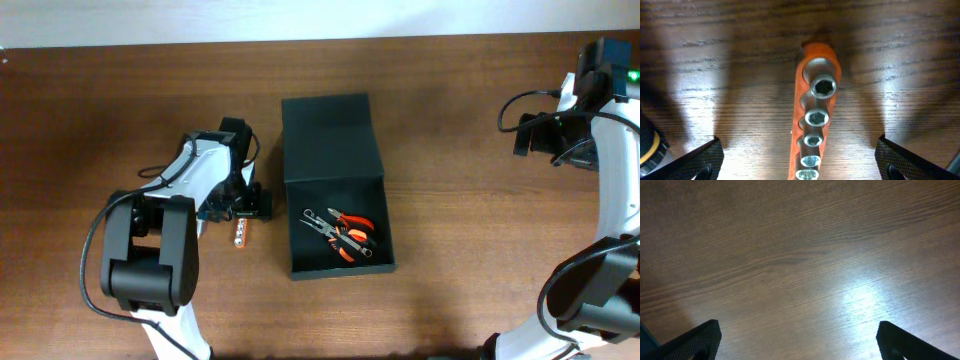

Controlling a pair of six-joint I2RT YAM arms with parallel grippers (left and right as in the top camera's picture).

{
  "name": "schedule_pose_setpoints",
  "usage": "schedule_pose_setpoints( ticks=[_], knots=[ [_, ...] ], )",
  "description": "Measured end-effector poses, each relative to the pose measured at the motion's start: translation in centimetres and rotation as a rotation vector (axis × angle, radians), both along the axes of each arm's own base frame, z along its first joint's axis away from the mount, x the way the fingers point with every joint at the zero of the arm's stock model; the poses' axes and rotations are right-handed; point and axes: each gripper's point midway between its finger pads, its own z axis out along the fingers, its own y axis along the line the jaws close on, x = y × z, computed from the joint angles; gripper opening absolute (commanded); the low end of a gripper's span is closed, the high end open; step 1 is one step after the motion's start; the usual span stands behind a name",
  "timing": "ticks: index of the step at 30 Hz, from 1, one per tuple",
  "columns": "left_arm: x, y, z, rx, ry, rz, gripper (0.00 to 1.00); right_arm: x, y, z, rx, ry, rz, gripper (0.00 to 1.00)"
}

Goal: Pack container
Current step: 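Lower the left gripper onto the socket rail's end and close it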

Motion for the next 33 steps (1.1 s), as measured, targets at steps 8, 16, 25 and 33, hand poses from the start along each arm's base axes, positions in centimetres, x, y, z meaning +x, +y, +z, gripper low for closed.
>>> schedule_pose_setpoints(
  ticks=[8,16,25,33],
  knots=[
    [0.0,0.0,0.0,-0.004,-0.026,0.0,0.99,0.0,0.0,0.0,0.0,0.0,0.0,0.99],
    [1.2,-0.1,0.0,-0.009,-0.082,0.0,0.99,0.0,0.0,0.0,0.0,0.0,0.0,0.99],
    [1.9,-0.2,0.0,-0.01,-0.112,-0.001,0.99,0.0,0.0,0.0,0.0,0.0,0.0,0.99],
    [1.4,-0.1,0.0,-0.008,-0.093,-0.001,0.99,0.0,0.0,0.0,0.0,0.0,0.0,0.99]
  ],
)
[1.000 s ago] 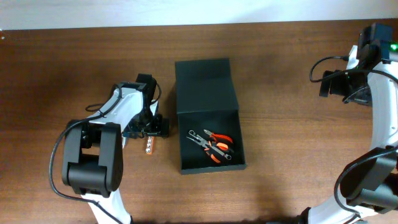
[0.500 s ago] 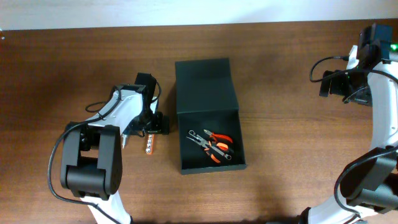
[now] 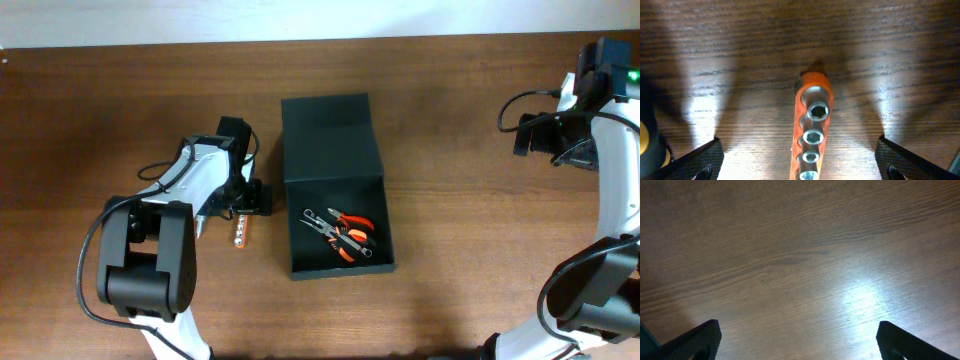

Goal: Pack container
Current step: 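Lower the left gripper onto the socket rail's end and close it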

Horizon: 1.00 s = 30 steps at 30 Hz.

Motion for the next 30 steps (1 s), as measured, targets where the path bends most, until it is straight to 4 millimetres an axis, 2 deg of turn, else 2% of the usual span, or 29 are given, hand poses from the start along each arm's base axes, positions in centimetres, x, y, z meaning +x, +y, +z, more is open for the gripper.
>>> schedule_pose_setpoints(
  ticks=[10,13,15,17,21,24,27,30],
  knots=[
    [-0.1,0.0,0.0,-0.001,0.004,0.0,0.99,0.0,0.0,0.0,0.0,0.0,0.0,0.99],
    [-0.1,0.0,0.0,0.0,0.004,0.0,0.9,0.0,0.0,0.0,0.0,0.0,0.0,0.99],
    [-0.16,0.0,0.01,-0.001,0.007,-0.003,0.73,0.0,0.0,0.0,0.0,0.0,0.0,0.99],
    [-0.2,0.0,0.01,-0.001,0.008,-0.008,0.66,0.0,0.0,0.0,0.0,0.0,0.0,0.99],
    [-0.2,0.0,0.01,-0.001,0.008,-0.007,0.63,0.0,0.0,0.0,0.0,0.0,0.0,0.99],
    [-0.2,0.0,0.01,-0.001,0.008,-0.008,0.55,0.0,0.0,0.0,0.0,0.0,0.0,0.99],
    [-0.2,0.0,0.01,-0.001,0.008,-0.008,0.52,0.0,0.0,0.0,0.0,0.0,0.0,0.99],
    [-0.2,0.0,0.01,-0.001,0.008,-0.008,0.43,0.0,0.0,0.0,0.0,0.0,0.0,0.99]
  ],
)
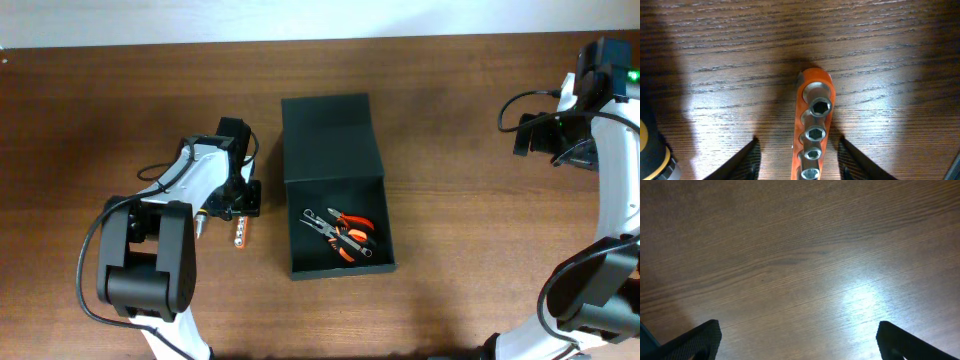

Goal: Pack container
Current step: 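Lower the left gripper onto the socket rail's end and close it, then lift the socket rail and carry it with the left gripper over the box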

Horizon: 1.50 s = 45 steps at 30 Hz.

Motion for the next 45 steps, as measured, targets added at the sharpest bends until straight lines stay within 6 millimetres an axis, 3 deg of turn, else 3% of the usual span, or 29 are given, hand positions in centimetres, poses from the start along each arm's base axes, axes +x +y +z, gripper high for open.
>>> schedule_pose_setpoints(
  ticks=[4,12,23,26,37,41,45],
  knots=[
    [-0.1,0.0,0.0,0.0,0.003,-0.002,0.35,0.0,0.0,0.0,0.0,0.0,0.0,0.99],
    [-0.2,0.0,0.0,0.0,0.007,-0.002,0.34,0.0,0.0,0.0,0.0,0.0,0.0,0.99],
    [-0.4,0.0,0.0,-0.002,0.015,-0.002,0.13,0.0,0.0,0.0,0.0,0.0,0.0,0.99],
    [-0.4,0.0,0.0,-0.003,0.016,-0.002,0.02,0.0,0.0,0.0,0.0,0.0,0.0,0.99],
    [-0.8,0.0,0.4,-0.004,0.031,-0.002,0.02,0.0,0.0,0.0,0.0,0.0,0.0,0.99],
    [0.6,-0.3,3.3,-0.019,-0.032,-0.006,0.02,0.0,0.0,0.0,0.0,0.0,0.0,0.99],
    [3.5,-1.0,11.2,-0.053,-0.248,-0.049,0.02,0.0,0.0,0.0,0.0,0.0,0.0,0.99]
  ],
)
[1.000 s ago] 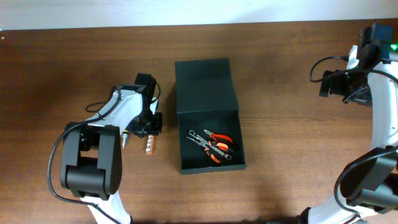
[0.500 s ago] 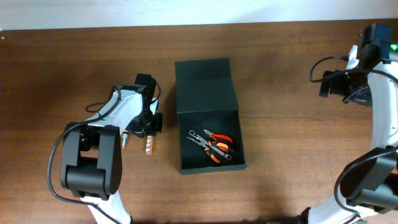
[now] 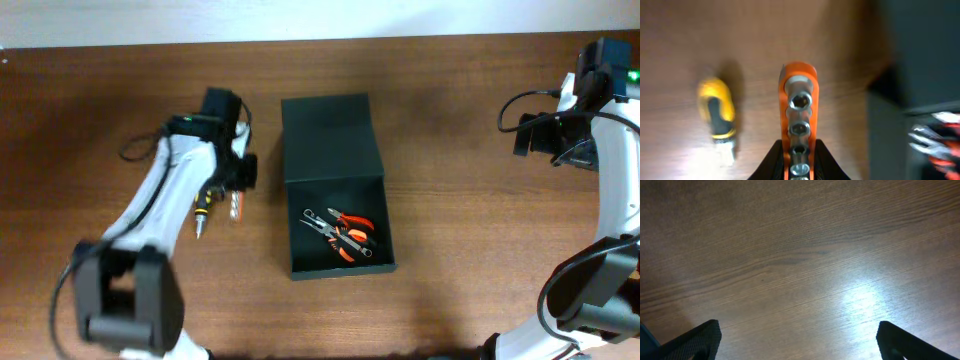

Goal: Pack container
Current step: 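Lift the socket rail and carry it with the left gripper over the box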

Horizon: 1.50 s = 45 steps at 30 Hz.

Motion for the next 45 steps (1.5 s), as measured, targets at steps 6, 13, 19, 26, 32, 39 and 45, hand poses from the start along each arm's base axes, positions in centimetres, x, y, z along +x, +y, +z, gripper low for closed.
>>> schedule_pose_setpoints(
  ticks=[6,13,19,26,32,39,45],
  knots=[
    [-0.8,-3.1,10.8,-0.04,-0.282,-0.142,0.02,0.0,0.0,0.0,0.0,0.0,0.0,0.99],
    [-4.3,-9.7,15.6,-0.111,-0.424,-0.362,0.02,0.0,0.0,0.0,0.0,0.0,0.0,0.99],
    [-5.0,-12.6,16.1,-0.12,-0.466,-0.493,0.02,0.0,0.0,0.0,0.0,0.0,0.0,0.99],
    [-4.7,-14.9,16.4,-0.157,-0.504,-0.603,0.02,0.0,0.0,0.0,0.0,0.0,0.0,0.99],
    [-3.5,-17.2,11.9,-0.184,-0.387,-0.653,0.02,0.0,0.0,0.0,0.0,0.0,0.0,0.99],
    [-3.9,-17.3,4.2,-0.135,-0.132,-0.657,0.02,0.0,0.0,0.0,0.0,0.0,0.0,0.99],
    [-5.6,-16.3,0.3,-0.092,0.046,-0.654,0.02,0.0,0.0,0.0,0.0,0.0,0.0,0.99]
  ],
)
